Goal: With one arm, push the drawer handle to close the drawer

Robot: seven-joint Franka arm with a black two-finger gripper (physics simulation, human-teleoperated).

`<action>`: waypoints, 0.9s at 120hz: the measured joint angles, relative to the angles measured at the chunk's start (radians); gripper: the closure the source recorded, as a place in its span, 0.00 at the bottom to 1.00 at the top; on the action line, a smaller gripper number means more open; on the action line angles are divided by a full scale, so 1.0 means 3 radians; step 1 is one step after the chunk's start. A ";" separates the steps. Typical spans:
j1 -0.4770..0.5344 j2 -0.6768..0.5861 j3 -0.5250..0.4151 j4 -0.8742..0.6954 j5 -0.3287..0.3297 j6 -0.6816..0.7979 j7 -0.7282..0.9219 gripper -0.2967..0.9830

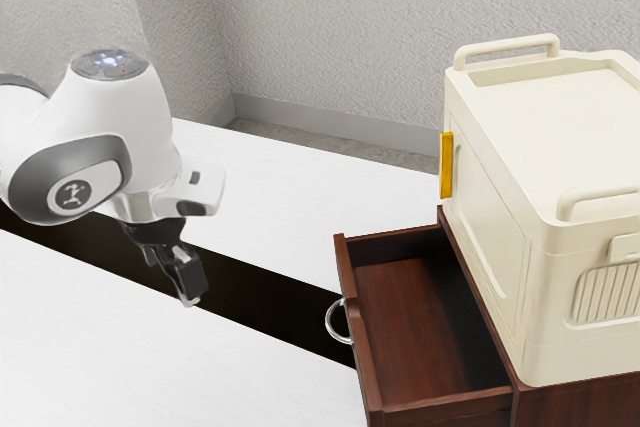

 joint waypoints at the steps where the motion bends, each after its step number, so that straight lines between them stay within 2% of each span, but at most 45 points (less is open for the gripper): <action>1: -0.0017 0.0005 -0.0003 -0.0003 0.0000 0.0014 0.0017 0.23; 12: -0.0131 0.0163 -0.0019 -0.0017 -0.0002 0.0175 0.0194 0.27; 20: -0.0160 0.0226 -0.0021 -0.0027 -0.0030 0.0270 0.0310 0.36; 44: -0.0179 0.0775 -0.0092 0.0079 -0.0062 0.0563 0.0590 0.58; 62: -0.0137 0.0861 -0.0289 0.0137 -0.0098 0.0722 0.0740 0.73; 81: -0.0134 0.1020 -0.0317 0.0193 -0.0114 0.0818 0.0866 0.80; 108: -0.0136 0.1247 -0.0389 0.0337 -0.0108 0.0894 0.0993 0.83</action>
